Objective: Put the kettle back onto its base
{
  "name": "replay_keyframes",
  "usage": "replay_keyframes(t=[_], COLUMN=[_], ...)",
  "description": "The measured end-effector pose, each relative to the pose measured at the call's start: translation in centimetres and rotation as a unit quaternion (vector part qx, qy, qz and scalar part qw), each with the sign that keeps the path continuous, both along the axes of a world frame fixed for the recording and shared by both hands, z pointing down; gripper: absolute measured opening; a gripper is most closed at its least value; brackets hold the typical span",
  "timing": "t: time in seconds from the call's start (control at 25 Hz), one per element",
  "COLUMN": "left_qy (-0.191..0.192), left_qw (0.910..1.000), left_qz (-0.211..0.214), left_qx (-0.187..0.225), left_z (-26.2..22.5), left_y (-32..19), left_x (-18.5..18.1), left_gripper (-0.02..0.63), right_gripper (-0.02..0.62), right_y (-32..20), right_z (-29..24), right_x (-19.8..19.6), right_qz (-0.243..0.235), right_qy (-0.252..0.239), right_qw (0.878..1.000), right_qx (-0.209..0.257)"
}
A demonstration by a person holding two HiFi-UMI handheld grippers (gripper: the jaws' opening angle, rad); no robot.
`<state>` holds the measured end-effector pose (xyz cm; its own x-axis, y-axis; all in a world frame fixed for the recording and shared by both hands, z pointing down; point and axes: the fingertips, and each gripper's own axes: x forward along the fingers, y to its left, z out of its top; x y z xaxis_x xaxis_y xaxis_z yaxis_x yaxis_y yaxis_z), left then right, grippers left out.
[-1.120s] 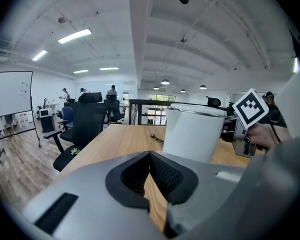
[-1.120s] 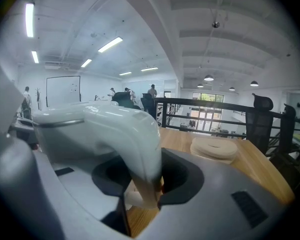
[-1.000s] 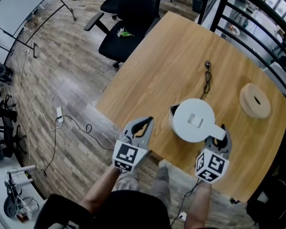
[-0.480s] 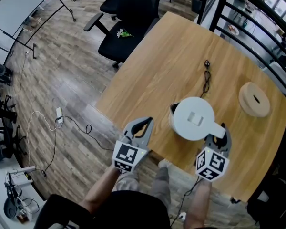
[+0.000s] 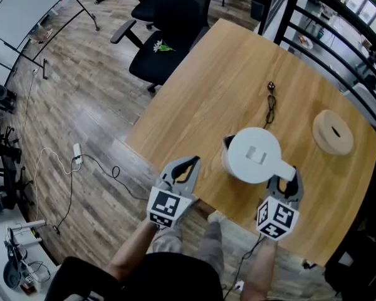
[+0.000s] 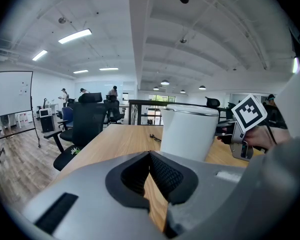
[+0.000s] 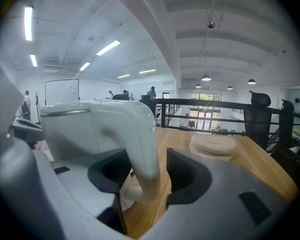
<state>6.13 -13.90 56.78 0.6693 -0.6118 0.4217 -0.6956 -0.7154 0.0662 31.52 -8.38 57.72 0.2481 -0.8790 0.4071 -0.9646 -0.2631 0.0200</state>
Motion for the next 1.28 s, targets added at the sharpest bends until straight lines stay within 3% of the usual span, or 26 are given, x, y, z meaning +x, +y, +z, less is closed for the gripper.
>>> replay_keyframes(t=[0.44, 1.04, 1.28], left_qy=[0.003, 0.021, 0.035], left_qw=[1.0000, 0.9991, 0.9974], left_qz=[0.006, 0.022, 0.037], left_qx=[0.003, 0.029, 0.050], left_z=[-0.2, -3.9, -6.7], left_y=[0.5, 0.8, 0.7], left_x=[0.2, 0.2, 0.6], left_gripper=[0.002, 0.002, 0.002], right_gripper=[0.285, 0.285, 0.250], right_y=[1.2, 2.8, 3.9], right_z=[0.1, -2.0, -4.1], right_x=[0.0, -2.1, -2.6], right_qz=[-0.002, -0.015, -0.010], right_qy=[0.004, 0.006, 0.011], right_qw=[1.000, 1.000, 1.000], right_qx=[-0.005, -0.008, 0.001])
